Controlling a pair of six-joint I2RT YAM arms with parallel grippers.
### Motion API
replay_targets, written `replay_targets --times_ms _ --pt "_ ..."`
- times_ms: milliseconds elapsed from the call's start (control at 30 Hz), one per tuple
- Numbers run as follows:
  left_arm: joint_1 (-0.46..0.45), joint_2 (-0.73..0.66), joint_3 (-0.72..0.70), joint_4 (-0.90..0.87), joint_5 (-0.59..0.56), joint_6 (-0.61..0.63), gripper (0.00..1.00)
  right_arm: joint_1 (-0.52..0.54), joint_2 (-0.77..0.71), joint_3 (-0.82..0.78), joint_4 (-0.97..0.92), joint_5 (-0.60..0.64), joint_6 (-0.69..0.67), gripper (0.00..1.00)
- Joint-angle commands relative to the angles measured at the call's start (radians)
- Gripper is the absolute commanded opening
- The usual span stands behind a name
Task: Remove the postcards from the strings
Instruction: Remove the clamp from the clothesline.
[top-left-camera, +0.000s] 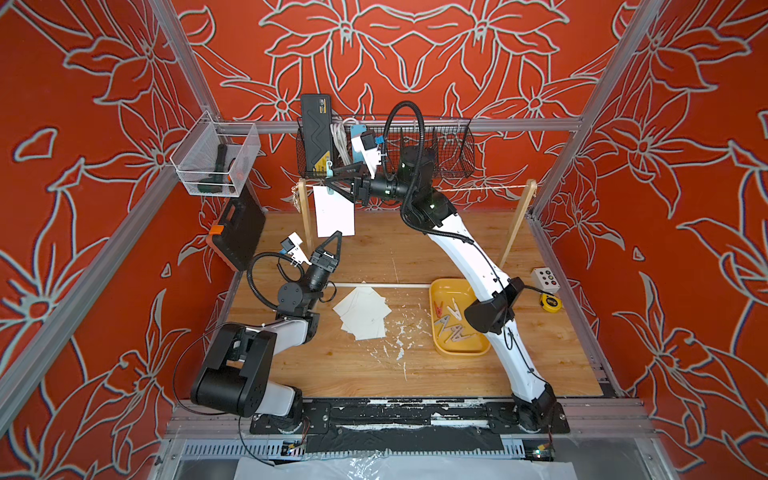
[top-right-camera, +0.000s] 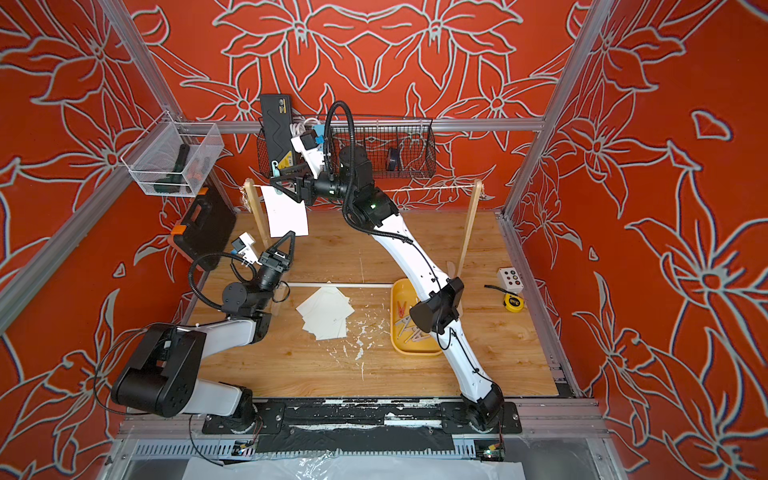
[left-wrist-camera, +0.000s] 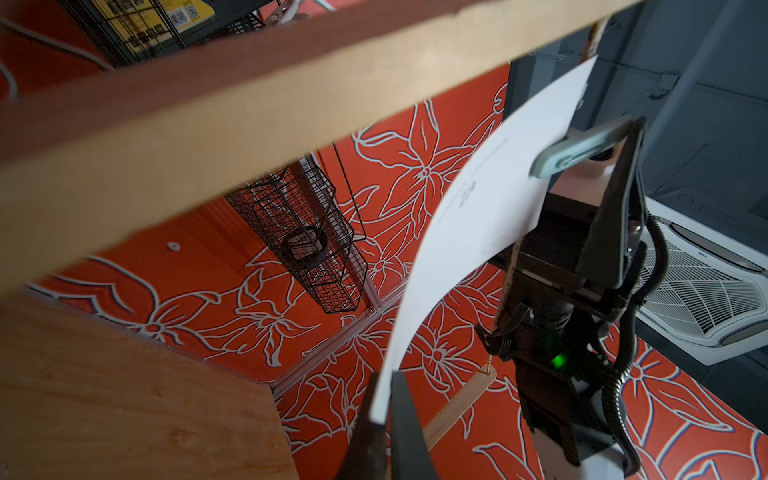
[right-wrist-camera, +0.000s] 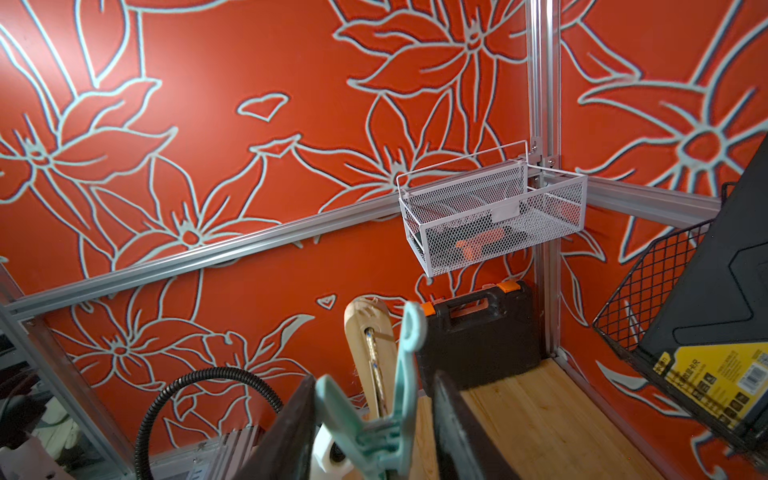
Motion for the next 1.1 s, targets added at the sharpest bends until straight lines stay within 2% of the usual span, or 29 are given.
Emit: replay_targets --times_ms 0,233,1067 --pt "0.011 -0.016 0.008 0.151 0.01 -0.015 0.0 0.012 0.018 0.03 0.031 -0.024 0.001 0.41" --pt "0.012 -0.013 0.01 0.153 0.01 -0.017 0.0 0.011 0.016 0.031 0.03 -0.024 -0.004 0.34" --pt "0.012 -0.023 -0.055 0.166 0.044 -0.028 0.0 0.01 -0.028 0.02 0.058 0.044 -0.008 0.34"
